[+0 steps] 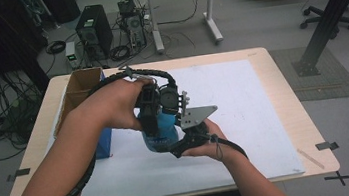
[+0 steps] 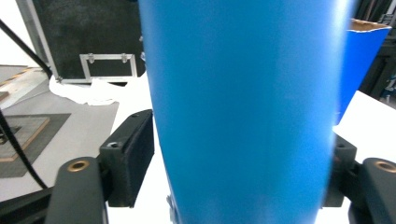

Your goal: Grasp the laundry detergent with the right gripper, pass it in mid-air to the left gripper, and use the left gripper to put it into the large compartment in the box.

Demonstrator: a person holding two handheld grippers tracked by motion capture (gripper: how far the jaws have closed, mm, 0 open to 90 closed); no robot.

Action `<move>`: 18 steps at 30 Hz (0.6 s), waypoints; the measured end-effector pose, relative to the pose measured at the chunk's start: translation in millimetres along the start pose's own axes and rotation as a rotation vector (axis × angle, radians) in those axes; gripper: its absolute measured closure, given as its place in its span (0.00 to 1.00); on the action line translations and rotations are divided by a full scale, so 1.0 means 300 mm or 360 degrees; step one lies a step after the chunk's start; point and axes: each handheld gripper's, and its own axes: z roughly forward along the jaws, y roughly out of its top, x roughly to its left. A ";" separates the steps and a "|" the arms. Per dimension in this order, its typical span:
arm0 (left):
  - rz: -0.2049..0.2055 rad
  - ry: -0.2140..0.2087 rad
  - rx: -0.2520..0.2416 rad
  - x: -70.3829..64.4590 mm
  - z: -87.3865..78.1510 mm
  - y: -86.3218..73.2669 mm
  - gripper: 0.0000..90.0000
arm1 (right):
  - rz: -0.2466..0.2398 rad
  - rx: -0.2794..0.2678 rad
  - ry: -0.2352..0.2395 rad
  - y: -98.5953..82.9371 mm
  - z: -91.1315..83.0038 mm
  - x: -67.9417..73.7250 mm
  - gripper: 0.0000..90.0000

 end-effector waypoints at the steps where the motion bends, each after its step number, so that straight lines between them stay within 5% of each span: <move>1: 0.0000 0.0000 0.0000 0.000 0.000 0.000 0.43 | 0.0000 0.0000 0.0000 0.000 0.000 0.000 0.28; 8: -0.0013 -0.0012 0.0001 0.006 0.008 0.003 0.43 | 0.0021 -0.0049 -0.0017 0.000 -0.004 0.000 0.22; 18: -0.0043 -0.0019 0.0020 0.022 0.007 0.003 0.43 | 0.0092 -0.0111 -0.0059 0.004 -0.040 -0.001 0.00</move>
